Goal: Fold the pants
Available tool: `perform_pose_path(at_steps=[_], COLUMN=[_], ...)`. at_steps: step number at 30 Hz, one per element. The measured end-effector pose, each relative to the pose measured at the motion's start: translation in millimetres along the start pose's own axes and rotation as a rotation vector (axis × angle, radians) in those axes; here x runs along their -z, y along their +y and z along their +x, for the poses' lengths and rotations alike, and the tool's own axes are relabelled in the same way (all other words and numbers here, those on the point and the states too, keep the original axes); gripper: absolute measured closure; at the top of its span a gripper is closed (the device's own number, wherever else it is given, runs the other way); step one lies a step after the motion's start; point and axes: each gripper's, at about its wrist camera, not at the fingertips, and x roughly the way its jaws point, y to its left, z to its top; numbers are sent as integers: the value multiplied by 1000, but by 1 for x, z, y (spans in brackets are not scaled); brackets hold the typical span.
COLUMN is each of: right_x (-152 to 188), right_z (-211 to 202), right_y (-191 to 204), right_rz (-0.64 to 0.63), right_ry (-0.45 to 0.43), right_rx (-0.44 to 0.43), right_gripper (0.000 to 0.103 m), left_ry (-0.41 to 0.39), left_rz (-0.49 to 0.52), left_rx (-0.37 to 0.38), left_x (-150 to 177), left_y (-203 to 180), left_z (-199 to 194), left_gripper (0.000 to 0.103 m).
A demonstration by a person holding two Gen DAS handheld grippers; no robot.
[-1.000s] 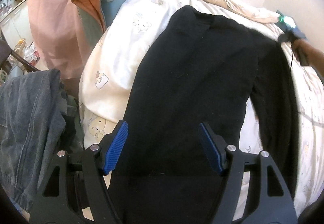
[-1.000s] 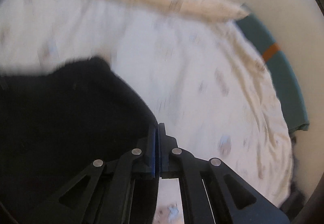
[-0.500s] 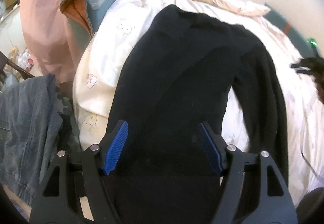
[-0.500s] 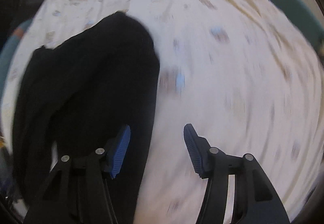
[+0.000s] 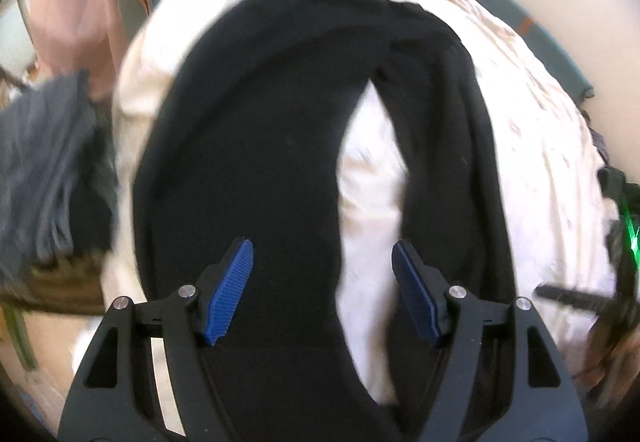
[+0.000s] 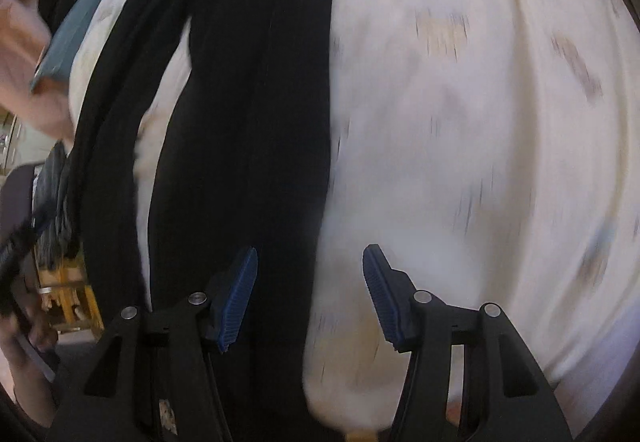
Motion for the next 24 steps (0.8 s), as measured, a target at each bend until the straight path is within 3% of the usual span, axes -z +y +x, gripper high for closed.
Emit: perform_pose_path(at_steps=[7, 11, 15, 16, 17, 18, 19, 24], right_x=[101, 118, 134, 138, 140, 145, 147, 153], right_z=[-3, -6, 24, 29, 31, 29, 22, -42], right_y=[6, 6, -15, -17, -17, -15, -12, 4], right_rz=[-21, -34, 44, 58, 58, 39, 18, -54], right_ry=[-6, -24, 68, 85, 90, 82, 55, -114], right_rx=[-37, 35, 49, 26, 8, 18, 24, -18], right_gripper=[47, 47, 48, 69, 83, 87, 99, 99], left_ry=[0, -2, -16, -23, -28, -30, -29, -23], left_rz=[47, 112, 151, 167, 187, 197, 203, 187], left_rx=[2, -4, 36, 39, 38, 36, 41, 31], left_x=[48, 70, 91, 96, 102, 106, 111, 122], left_y=[-12, -22, -42, -46, -50, -52, -54, -53], left_z=[-21, -26, -30, -31, -32, -34, -35, -30], left_gripper=[34, 34, 34, 34, 34, 34, 34, 34])
